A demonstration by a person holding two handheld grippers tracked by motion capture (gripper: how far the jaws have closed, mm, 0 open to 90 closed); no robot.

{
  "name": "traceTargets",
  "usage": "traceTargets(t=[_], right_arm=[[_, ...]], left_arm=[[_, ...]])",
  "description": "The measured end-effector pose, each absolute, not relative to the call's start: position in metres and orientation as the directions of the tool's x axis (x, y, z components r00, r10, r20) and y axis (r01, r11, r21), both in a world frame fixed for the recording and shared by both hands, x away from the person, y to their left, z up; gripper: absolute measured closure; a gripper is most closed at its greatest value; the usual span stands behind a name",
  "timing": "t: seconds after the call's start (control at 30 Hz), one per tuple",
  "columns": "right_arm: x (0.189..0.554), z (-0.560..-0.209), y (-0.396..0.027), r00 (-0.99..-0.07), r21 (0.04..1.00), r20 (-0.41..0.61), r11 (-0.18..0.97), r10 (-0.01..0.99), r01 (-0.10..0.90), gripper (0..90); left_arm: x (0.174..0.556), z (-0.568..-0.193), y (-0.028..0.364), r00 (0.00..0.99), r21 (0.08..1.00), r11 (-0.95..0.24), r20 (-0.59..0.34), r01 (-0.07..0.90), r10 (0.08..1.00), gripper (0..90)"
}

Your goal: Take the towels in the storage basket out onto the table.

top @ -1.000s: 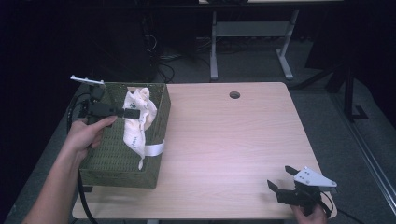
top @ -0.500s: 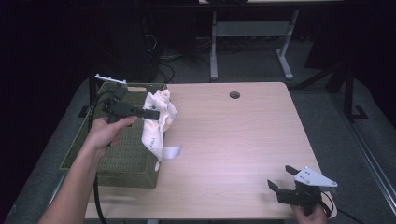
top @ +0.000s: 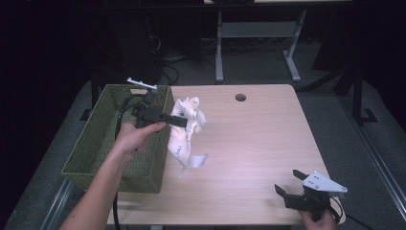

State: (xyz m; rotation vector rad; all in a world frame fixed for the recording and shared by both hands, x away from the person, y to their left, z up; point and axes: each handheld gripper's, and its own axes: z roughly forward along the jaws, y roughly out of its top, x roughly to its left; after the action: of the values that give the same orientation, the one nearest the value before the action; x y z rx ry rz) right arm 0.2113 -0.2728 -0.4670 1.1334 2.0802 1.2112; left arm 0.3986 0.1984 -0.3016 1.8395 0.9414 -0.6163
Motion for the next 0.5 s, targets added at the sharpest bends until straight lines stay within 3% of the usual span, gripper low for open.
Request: traceTargets(t=[0.5], right_arm=[[0.210, -0.466, -0.274, -0.542, 0.872, 0.015, 0.254, 0.840, 0.418, 14.0]], left_arm=[[0.406, -0.318, 0.138, 0.599, 0.505, -0.328, -0.722, 0.799, 0.346, 71.9]])
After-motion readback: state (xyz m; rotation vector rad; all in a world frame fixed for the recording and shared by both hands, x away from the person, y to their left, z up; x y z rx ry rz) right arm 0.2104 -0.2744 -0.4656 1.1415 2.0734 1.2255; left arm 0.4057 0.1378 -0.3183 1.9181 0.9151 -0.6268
